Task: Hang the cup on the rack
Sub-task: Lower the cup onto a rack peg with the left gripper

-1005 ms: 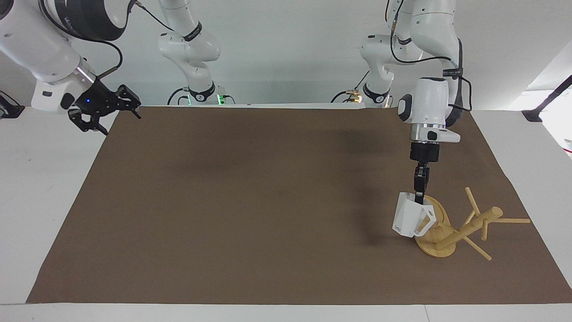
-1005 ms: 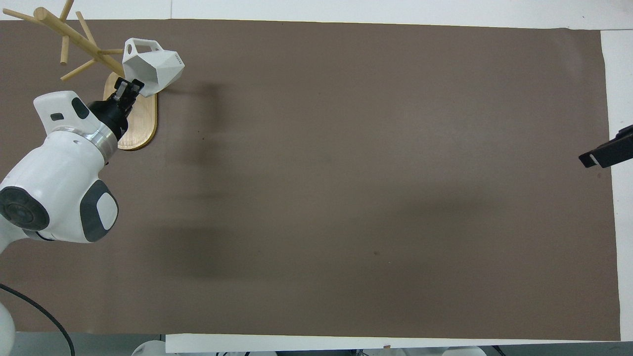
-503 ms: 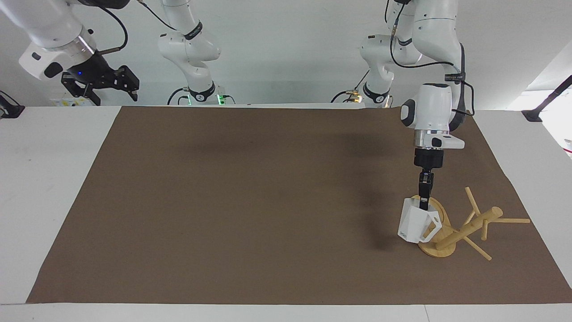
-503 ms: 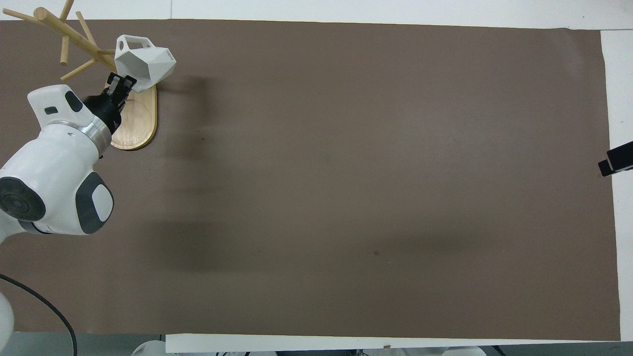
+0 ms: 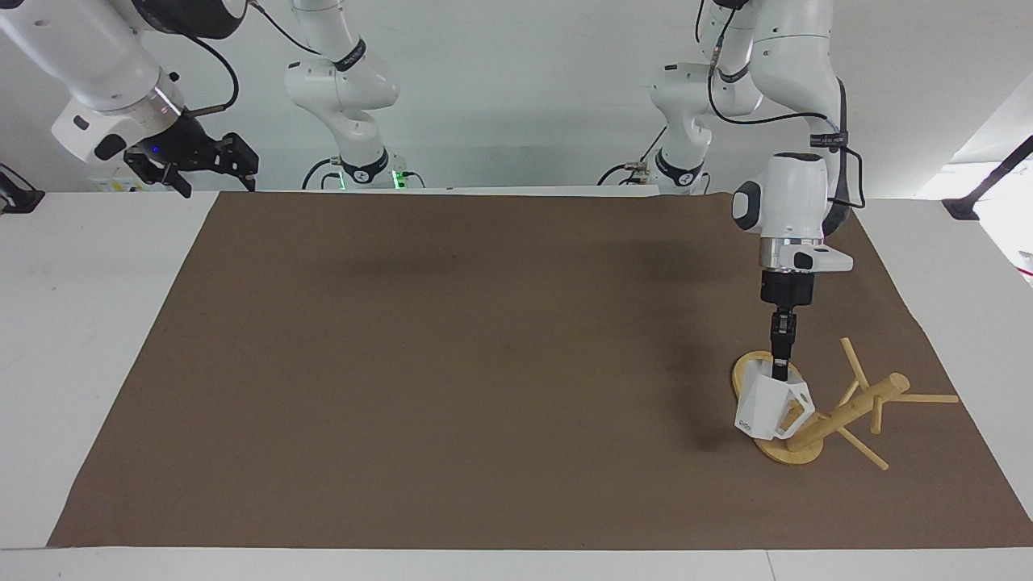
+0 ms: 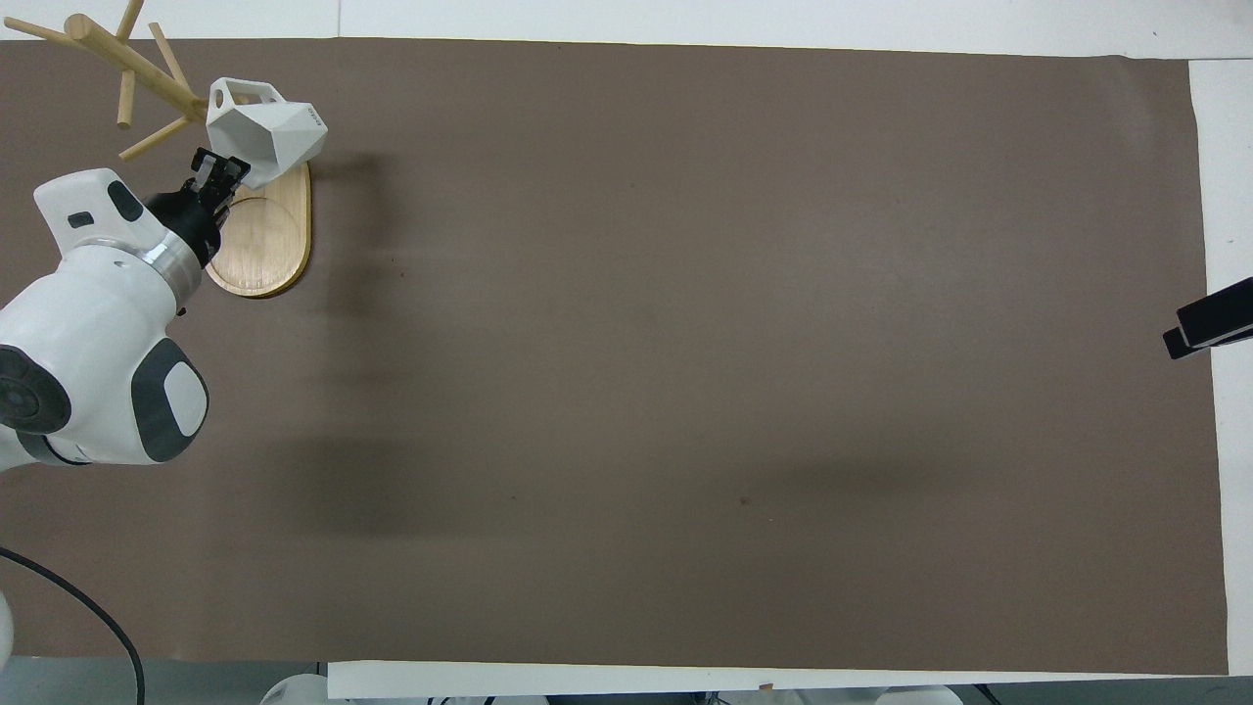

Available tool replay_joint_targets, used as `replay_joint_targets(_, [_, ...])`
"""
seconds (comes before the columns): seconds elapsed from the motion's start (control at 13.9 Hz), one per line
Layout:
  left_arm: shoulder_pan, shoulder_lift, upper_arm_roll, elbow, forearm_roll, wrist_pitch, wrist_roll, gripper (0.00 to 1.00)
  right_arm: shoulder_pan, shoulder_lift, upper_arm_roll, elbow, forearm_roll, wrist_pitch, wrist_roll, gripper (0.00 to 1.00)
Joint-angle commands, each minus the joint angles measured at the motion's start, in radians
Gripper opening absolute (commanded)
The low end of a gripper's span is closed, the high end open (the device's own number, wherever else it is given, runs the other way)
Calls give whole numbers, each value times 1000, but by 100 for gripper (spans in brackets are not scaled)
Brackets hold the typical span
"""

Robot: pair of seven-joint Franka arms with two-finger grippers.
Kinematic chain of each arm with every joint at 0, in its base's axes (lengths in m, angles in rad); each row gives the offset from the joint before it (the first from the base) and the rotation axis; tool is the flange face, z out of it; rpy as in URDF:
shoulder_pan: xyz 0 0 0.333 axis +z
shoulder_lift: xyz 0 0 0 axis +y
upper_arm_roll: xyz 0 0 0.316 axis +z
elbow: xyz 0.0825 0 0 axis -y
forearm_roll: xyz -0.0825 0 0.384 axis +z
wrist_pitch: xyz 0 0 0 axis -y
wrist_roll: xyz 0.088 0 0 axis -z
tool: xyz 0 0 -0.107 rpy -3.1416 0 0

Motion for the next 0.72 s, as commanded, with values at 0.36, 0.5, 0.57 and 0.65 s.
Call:
replay_joint_targets(0.36, [28, -8, -4, 9, 13, -50, -9, 27, -2, -21, -10, -32, -1, 18, 68, 100])
replay_joint_targets(0.5, [28, -19, -4, 7, 13, -67, -12, 32, -4, -23, -10, -34, -1, 16, 57, 100])
replay_joint_targets(0.57, [26, -48, -4, 7, 13, -122, -10, 40, -2, -23, -10, -34, -1, 19, 57, 100])
replay_joint_targets(0.65, [28, -81, -4, 7, 13, -200, -3, 48, -1, -21, -10, -32, -1, 21, 55, 100])
